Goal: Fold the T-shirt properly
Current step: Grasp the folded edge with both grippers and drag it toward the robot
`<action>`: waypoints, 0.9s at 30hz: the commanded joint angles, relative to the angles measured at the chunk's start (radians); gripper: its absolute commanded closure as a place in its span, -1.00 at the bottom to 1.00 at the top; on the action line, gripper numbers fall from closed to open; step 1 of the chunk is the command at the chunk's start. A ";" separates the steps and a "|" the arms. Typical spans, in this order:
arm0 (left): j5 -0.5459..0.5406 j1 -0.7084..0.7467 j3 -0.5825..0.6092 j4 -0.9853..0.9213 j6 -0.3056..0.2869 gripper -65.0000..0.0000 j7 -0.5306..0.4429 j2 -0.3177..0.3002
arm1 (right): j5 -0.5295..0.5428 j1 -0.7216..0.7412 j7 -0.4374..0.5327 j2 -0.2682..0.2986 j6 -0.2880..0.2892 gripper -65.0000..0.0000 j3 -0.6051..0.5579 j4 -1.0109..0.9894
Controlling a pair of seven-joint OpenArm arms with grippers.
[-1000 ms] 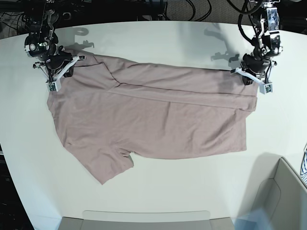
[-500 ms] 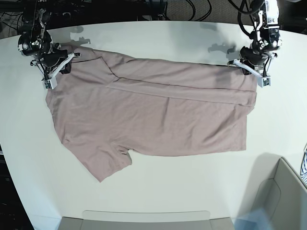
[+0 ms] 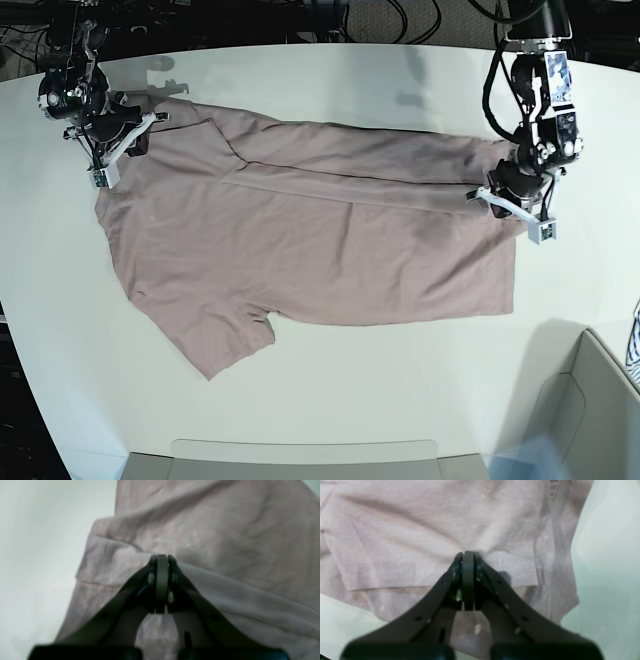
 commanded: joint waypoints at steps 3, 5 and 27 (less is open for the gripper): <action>-0.004 -0.017 0.057 -0.125 -0.001 1.00 -0.019 -0.022 | -0.017 0.011 -0.022 0.014 -0.005 1.00 0.002 0.003; -0.004 -0.008 0.097 -0.185 -0.001 1.00 -0.015 -0.043 | -0.023 0.022 -0.026 0.017 -0.005 1.00 0.002 0.003; -0.004 0.515 0.131 -0.110 -0.001 1.00 -0.025 -0.092 | -0.019 -0.024 -0.059 0.054 -0.005 1.00 -0.124 0.004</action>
